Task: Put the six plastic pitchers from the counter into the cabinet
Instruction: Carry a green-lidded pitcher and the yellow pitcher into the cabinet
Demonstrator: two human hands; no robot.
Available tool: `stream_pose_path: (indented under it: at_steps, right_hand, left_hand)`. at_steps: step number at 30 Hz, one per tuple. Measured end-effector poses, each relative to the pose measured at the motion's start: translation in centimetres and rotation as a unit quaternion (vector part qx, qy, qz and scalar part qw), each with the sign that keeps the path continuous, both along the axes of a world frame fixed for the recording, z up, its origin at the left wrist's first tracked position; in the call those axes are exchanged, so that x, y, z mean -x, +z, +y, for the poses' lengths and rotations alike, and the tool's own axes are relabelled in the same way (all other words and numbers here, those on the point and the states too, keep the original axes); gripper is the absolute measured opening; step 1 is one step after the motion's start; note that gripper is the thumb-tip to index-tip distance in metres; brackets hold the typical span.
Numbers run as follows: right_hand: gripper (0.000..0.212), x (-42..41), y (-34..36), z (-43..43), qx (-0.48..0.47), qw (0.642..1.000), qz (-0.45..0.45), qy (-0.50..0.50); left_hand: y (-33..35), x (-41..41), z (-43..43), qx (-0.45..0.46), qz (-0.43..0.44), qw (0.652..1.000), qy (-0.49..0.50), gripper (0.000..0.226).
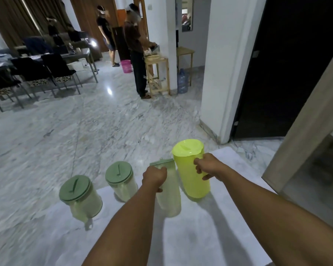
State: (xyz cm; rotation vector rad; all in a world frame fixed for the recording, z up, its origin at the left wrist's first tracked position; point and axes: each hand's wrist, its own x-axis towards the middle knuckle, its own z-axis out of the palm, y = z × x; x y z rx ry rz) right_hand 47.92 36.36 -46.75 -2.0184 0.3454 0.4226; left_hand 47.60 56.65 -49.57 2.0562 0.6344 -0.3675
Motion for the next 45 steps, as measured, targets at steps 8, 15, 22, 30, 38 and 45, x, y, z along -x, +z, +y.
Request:
stream_pose_path:
  at_steps: [8,15,22,30,38,45]
  right_hand:
    - [0.033,13.8,6.5,-4.0,0.045,0.991,-0.057,-0.116]
    - [0.031,30.7,14.0,-8.7,0.084,0.968,-0.089,-0.219]
    - [0.030,49.4,21.9,-16.1,0.121,0.926,-0.085,-0.348]
    - [0.026,71.4,28.3,-22.5,0.166,0.862,-0.122,-0.464]
    - [0.024,87.0,30.3,-28.6,0.137,0.775,-0.208,-0.581]
    - [0.037,89.8,28.8,-35.6,0.099,0.720,-0.292,-0.622]
  left_hand:
    - [6.3,7.5,-2.2,0.115,-0.074,0.980,-0.144,0.038]
    - [13.8,18.5,-9.1,0.194,-0.108,0.932,-0.287,0.027]
    - [21.1,30.2,-19.9,0.213,-0.119,0.846,-0.474,0.066]
    - [26.8,47.2,-32.0,0.278,-0.129,0.751,-0.585,0.062]
    - [28.1,61.9,-42.6,0.336,-0.147,0.673,-0.642,0.048]
    - [27.0,66.1,-50.2,0.312,-0.183,0.691,-0.626,0.034]
